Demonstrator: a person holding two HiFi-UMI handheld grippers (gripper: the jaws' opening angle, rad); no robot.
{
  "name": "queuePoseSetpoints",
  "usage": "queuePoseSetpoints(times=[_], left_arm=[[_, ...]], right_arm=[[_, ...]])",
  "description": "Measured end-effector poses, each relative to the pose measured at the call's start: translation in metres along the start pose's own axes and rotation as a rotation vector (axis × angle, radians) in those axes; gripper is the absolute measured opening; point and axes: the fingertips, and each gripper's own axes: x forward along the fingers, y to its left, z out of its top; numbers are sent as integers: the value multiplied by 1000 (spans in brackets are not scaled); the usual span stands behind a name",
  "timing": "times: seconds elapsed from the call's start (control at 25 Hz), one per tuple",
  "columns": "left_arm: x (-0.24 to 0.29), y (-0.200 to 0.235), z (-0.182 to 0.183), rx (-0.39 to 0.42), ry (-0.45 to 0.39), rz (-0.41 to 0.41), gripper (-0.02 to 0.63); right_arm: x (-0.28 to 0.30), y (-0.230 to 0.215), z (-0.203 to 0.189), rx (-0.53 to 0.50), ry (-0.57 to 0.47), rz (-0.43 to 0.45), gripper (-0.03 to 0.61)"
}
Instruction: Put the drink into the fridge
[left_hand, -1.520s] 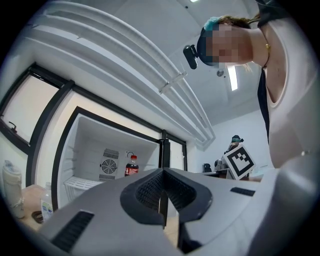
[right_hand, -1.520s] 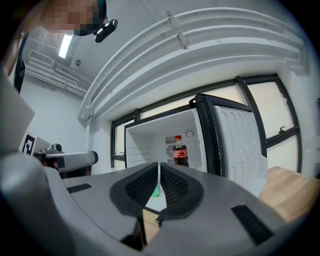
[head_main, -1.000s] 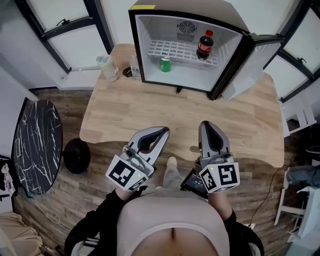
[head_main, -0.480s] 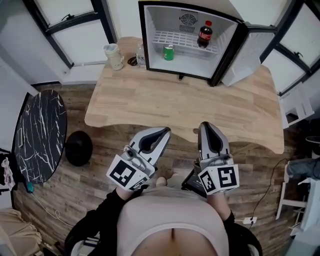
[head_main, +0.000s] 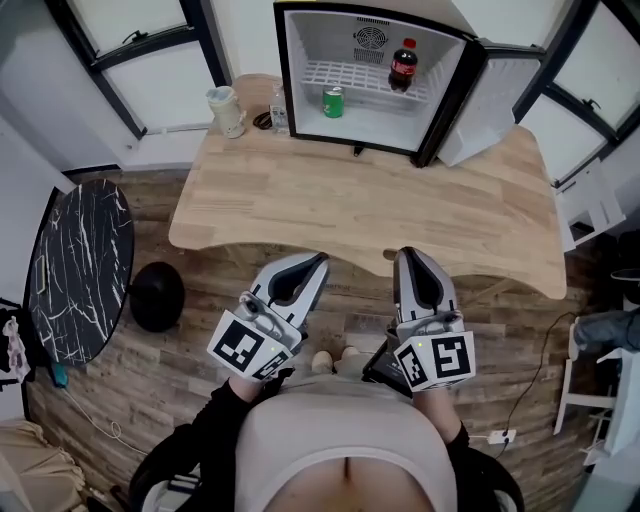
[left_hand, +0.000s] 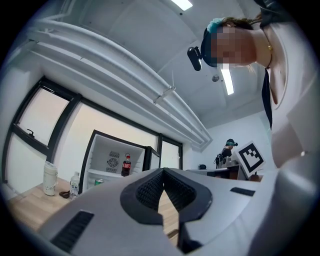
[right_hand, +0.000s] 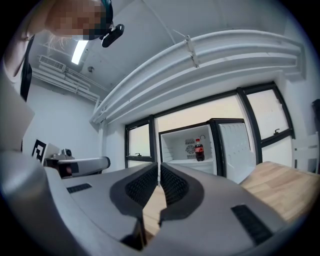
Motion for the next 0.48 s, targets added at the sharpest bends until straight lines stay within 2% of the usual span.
queuePoseSetpoints(times=[0.48], left_arm=[[-12,-47,27,62,-45,-21,5]], right_arm=[[-43,11,31,-24,-73,44,38]])
